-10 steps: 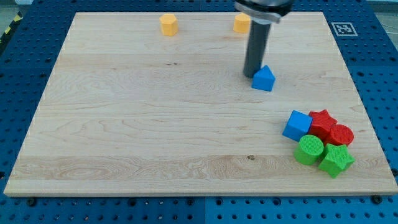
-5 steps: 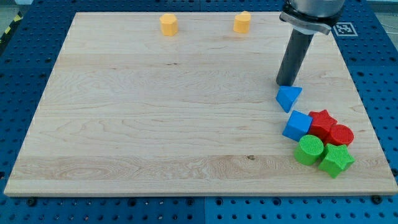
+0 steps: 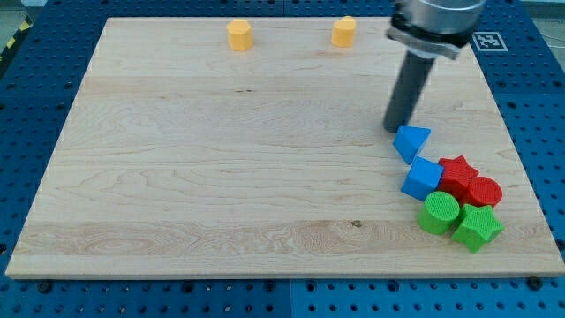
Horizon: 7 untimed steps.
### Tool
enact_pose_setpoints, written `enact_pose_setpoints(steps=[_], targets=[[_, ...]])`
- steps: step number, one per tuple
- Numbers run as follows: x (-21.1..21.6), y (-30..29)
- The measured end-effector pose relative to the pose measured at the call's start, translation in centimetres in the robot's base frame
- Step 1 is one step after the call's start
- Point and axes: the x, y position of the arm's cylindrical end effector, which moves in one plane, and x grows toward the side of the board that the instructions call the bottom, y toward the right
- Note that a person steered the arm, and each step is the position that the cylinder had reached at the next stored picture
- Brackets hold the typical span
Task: Move triangle in between blue cube and red star
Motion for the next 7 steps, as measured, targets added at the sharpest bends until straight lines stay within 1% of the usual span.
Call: enact_pose_setpoints(steps=[1,2,3,4,5,6,7], targets=[[1.3,1.3],[3.0,3.9],[3.0,4.0],[4.5,5.1],[4.5,5.3],[3.2,4.8],[-4.6,0.9]])
